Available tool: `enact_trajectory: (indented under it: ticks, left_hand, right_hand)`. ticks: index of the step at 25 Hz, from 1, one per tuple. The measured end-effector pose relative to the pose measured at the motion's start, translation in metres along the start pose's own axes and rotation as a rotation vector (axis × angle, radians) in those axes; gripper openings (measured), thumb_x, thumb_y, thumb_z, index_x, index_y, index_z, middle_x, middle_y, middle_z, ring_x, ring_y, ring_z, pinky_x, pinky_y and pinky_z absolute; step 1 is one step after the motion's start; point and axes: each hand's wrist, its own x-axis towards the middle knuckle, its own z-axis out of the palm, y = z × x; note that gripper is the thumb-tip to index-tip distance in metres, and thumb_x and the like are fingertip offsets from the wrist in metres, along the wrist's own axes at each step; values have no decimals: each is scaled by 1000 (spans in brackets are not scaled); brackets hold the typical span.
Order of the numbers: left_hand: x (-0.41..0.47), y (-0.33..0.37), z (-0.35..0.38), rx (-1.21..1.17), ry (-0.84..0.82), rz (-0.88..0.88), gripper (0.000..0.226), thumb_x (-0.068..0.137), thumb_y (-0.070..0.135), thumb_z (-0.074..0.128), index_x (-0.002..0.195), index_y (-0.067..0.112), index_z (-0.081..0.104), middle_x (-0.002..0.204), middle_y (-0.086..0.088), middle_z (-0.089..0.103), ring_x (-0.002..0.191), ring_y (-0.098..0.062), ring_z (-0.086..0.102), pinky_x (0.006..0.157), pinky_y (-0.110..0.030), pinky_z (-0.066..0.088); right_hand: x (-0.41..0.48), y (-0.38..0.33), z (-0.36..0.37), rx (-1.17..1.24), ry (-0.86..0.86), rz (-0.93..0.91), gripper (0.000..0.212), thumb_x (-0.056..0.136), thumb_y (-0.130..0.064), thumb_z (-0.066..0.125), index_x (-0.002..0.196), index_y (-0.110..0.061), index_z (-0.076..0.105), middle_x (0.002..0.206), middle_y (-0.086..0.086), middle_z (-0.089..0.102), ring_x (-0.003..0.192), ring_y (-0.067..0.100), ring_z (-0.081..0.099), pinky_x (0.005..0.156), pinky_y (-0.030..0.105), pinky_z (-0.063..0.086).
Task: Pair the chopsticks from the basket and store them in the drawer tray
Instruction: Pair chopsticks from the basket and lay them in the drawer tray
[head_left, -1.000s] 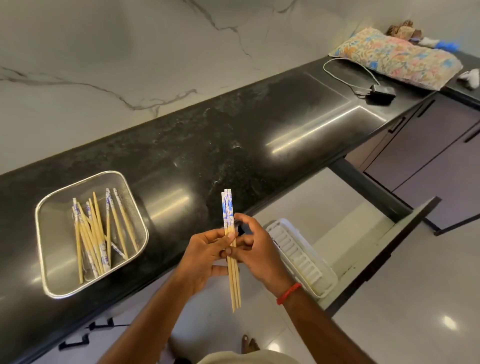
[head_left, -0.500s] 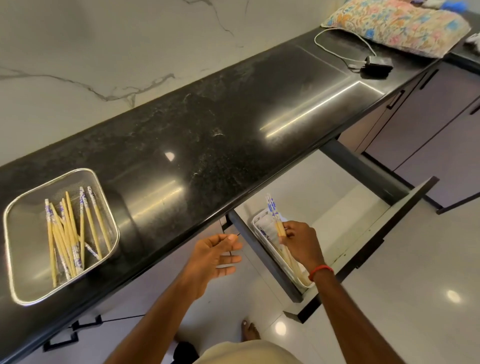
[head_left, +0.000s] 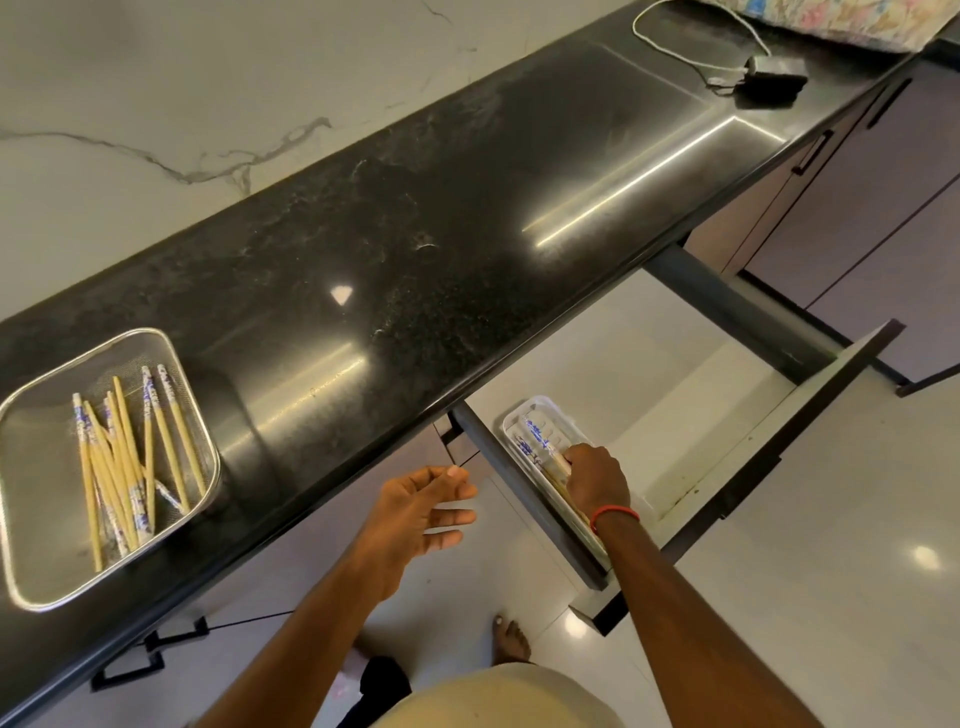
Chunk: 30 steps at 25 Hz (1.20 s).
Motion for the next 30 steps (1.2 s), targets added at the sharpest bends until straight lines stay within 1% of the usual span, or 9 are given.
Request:
enact_trajectory:
  ticks: [3, 6, 9, 11, 15, 18, 23, 27, 30]
  left_hand:
    - [1, 2, 4, 4, 12, 3, 27, 97, 31, 58, 111, 11, 69, 106, -6, 78, 97, -24, 75, 78, -34, 59]
    - [0, 2, 7, 5, 19, -4, 26, 97, 30, 57, 110, 11, 69, 105, -5, 78, 96, -24, 75, 76, -33, 59]
    - [-2, -4, 9, 18, 30, -6, 25, 97, 31, 57, 107, 13, 70, 103, -4, 79, 95, -23, 75, 76, -32, 59]
    - [-2, -7, 9, 27, 37, -9, 24, 96, 32, 57, 106, 14, 71, 102, -3, 79, 94, -23, 75, 75, -31, 60]
    - [-3, -10, 8, 34, 37, -10, 25, 96, 33, 58, 107, 14, 71, 102, -3, 79, 94, -23, 76, 74, -30, 60]
    - [-4, -11, 6, 39, 43, 0, 26, 96, 33, 57, 108, 14, 71, 103, -3, 79, 95, -23, 76, 77, -33, 60]
    - [-9, -9, 0, 26, 62, 25, 24, 98, 31, 56, 105, 15, 71, 102, -2, 79, 94, -23, 75, 80, -35, 59]
    - [-16, -3, -9, -6, 84, 46, 22, 98, 31, 56, 104, 15, 71, 103, -4, 78, 97, -26, 74, 83, -37, 59]
    - [-24, 3, -20, -31, 118, 84, 23, 98, 32, 57, 105, 15, 71, 107, -7, 77, 99, -28, 73, 86, -41, 59]
  right_hand:
    - [7, 2, 5, 29, -36, 24, 18, 91, -20, 53, 96, -16, 70, 94, 13, 72, 88, 37, 65, 75, 38, 53]
    - [7, 3, 3, -6, -69, 9, 17, 93, -15, 49, 85, -14, 63, 88, 12, 66, 85, 38, 61, 71, 37, 48]
    - [4, 5, 1, -65, -68, -5, 35, 103, -32, 39, 101, -8, 66, 102, 16, 66, 99, 38, 63, 80, 40, 50]
    - [4, 7, 2, -118, -68, -35, 42, 105, -39, 34, 108, -9, 64, 107, 15, 68, 102, 36, 63, 83, 41, 51]
    - [3, 8, 2, -193, -70, -79, 28, 102, -18, 38, 116, -13, 62, 110, 12, 68, 102, 33, 65, 86, 40, 53]
    - [2, 8, 3, -199, -55, -91, 28, 101, -14, 39, 116, -10, 62, 112, 13, 69, 105, 33, 65, 87, 40, 53]
    - [-3, 9, 4, -137, -52, -92, 23, 100, -22, 46, 109, -14, 66, 105, 10, 72, 94, 29, 69, 83, 38, 58]
    - [-12, -2, -8, -7, 37, -44, 23, 93, -33, 56, 107, -18, 66, 97, 9, 73, 86, 31, 68, 75, 37, 58]
    - [-21, -23, -16, 101, 78, -98, 24, 91, -38, 59, 108, -23, 68, 97, 7, 74, 86, 30, 69, 74, 35, 58]
